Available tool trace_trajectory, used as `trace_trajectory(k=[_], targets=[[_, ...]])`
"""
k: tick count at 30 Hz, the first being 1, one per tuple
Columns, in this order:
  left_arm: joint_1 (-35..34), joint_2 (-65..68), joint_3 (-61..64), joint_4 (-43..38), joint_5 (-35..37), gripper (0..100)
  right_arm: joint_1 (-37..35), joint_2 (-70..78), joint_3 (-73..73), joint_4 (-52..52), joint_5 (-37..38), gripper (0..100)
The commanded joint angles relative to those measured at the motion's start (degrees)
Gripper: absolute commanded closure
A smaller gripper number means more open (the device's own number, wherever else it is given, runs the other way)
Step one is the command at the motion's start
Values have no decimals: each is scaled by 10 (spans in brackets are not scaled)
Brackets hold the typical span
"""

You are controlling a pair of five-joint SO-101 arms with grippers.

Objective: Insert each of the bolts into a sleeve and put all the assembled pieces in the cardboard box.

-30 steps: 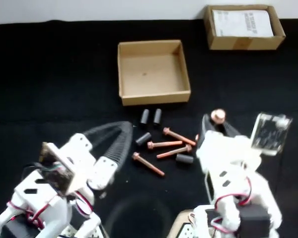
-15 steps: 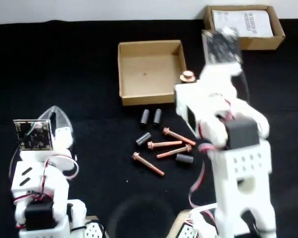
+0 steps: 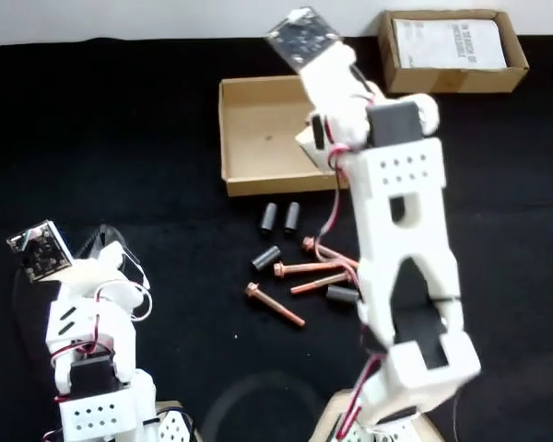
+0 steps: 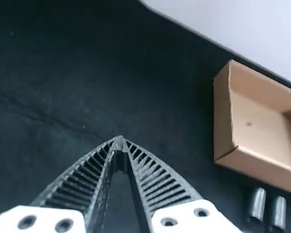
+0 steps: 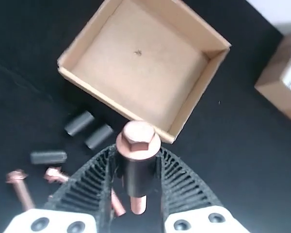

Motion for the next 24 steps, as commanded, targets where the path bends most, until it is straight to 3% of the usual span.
trace_trajectory(k=[1, 11, 16, 24], targets=[[-12, 0, 12, -9, 36, 991, -1, 51, -81, 0, 89, 987], [-15, 11, 12, -11, 47, 991, -2, 218, -199, -2, 265, 987], [-15, -4, 12, -10, 46, 990, -6, 298, -242, -80, 331, 987], [-15, -6, 12, -9, 43, 990, -36, 414, -255, -169, 374, 987]])
